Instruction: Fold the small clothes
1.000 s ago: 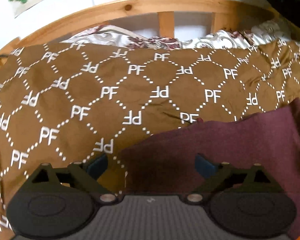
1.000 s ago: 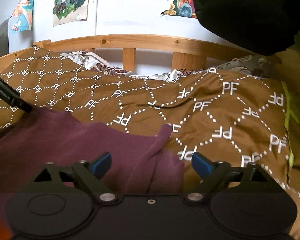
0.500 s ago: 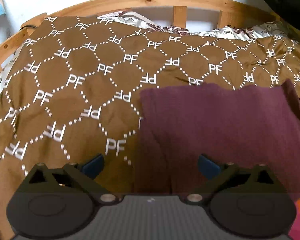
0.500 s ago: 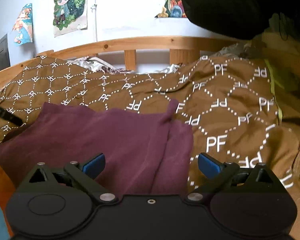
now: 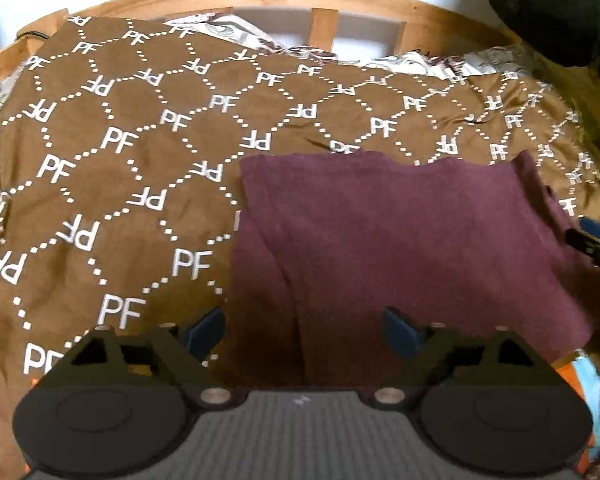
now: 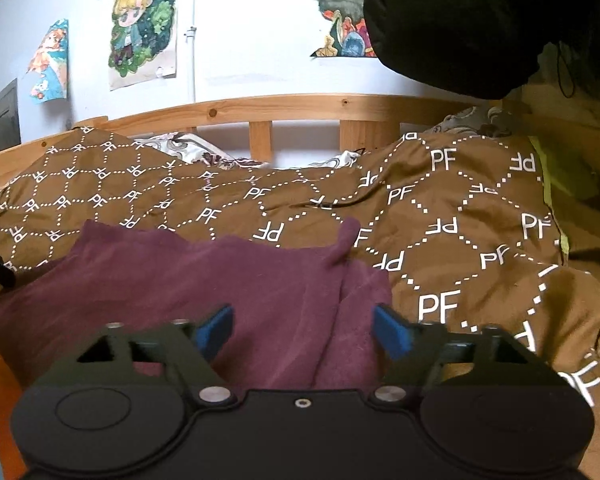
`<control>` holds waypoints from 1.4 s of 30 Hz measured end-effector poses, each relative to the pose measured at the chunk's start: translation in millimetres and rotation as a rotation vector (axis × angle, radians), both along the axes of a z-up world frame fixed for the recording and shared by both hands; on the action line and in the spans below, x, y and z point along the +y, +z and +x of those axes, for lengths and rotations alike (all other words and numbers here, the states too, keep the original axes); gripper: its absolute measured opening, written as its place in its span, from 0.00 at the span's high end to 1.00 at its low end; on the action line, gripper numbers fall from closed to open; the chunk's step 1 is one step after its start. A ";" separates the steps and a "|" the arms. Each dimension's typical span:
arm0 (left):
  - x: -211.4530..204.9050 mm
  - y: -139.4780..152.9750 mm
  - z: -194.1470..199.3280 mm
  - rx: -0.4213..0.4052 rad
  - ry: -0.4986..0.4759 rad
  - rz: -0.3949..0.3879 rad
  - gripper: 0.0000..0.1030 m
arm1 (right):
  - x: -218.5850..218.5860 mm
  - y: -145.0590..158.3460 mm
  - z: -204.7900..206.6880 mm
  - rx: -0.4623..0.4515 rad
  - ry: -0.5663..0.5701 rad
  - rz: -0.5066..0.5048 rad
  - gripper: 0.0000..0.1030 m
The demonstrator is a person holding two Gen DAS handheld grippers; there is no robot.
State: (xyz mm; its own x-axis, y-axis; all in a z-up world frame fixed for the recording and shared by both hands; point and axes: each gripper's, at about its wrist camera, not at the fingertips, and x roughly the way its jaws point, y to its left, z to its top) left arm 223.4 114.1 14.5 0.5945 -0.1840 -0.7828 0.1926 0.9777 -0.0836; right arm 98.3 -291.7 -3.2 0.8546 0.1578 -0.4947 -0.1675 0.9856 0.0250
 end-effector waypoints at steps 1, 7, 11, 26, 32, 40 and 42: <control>-0.2 1.1 -0.2 0.000 -0.016 -0.014 0.20 | 0.0 -1.1 2.3 0.006 -0.005 0.011 0.44; -10.0 -0.4 1.3 0.028 -0.047 -0.029 0.28 | -5.0 -8.7 9.7 0.048 -0.051 0.061 0.60; -13.2 -10.9 8.1 0.091 -0.004 -0.015 0.47 | -12.8 -11.5 11.1 0.063 -0.086 0.091 0.67; 6.7 -18.7 4.1 0.092 0.152 -0.078 0.95 | -17.7 -4.0 -2.9 0.030 -0.121 0.101 0.97; 3.5 -22.7 1.6 0.087 0.165 -0.040 0.95 | -25.2 -12.7 -3.0 0.081 -0.136 0.134 0.97; 12.5 -20.4 -5.2 0.068 0.194 -0.091 0.95 | -21.3 -11.8 -3.8 0.070 -0.128 0.107 0.97; 13.7 -22.5 -5.5 0.069 0.197 -0.095 0.95 | -20.2 -11.4 -4.1 0.065 -0.130 0.094 0.97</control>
State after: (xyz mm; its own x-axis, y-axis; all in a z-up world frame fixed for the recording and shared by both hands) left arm 217.9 127.8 -8.0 0.5715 -0.1446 -0.8078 -0.0108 0.9829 -0.1836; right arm 94.2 -311.9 -14.7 0.8378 0.0958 -0.5375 -0.0335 0.9916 0.1246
